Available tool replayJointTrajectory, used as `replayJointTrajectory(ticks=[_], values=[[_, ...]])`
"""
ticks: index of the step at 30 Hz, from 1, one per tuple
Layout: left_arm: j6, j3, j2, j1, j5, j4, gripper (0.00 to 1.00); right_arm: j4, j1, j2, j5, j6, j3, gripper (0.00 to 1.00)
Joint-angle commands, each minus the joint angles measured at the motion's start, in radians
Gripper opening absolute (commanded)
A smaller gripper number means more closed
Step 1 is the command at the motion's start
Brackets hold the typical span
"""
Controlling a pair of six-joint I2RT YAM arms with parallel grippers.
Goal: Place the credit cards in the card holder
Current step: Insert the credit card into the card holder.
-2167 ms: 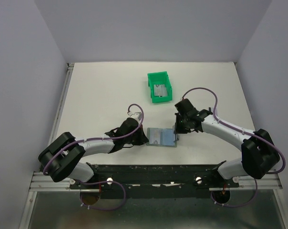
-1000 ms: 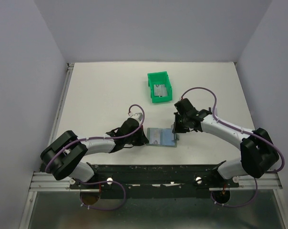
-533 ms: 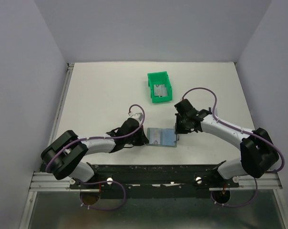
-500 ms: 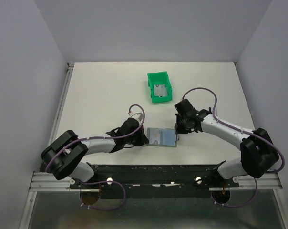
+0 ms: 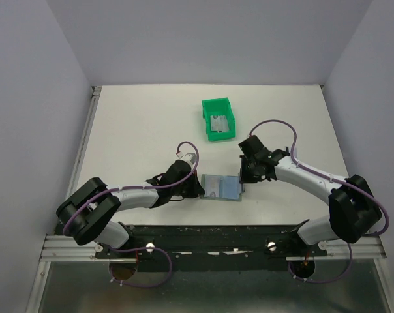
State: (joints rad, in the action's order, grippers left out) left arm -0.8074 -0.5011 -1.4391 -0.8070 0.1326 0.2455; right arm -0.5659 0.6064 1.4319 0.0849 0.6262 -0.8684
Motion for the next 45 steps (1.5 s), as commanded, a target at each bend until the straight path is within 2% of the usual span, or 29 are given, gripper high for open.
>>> replayJointTrajectory(ticks=[1,14,25,34,45], values=[[0.014,-0.016,-0.014,0.002,0.021,0.018,0.00,0.046,-0.007,0.007,-0.050,-0.016,-0.011,0.00],[0.013,-0.011,-0.026,0.002,0.027,0.028,0.00,0.072,-0.007,0.030,-0.076,-0.013,0.003,0.00],[0.010,-0.013,-0.033,0.003,0.029,0.032,0.00,-0.018,-0.007,-0.016,0.022,-0.016,-0.024,0.00],[0.013,-0.017,-0.041,0.002,0.033,0.034,0.00,-0.031,-0.007,-0.010,0.029,-0.017,-0.032,0.00],[0.010,-0.014,-0.038,0.003,0.033,0.035,0.00,0.055,-0.007,0.019,-0.069,-0.019,-0.011,0.00]])
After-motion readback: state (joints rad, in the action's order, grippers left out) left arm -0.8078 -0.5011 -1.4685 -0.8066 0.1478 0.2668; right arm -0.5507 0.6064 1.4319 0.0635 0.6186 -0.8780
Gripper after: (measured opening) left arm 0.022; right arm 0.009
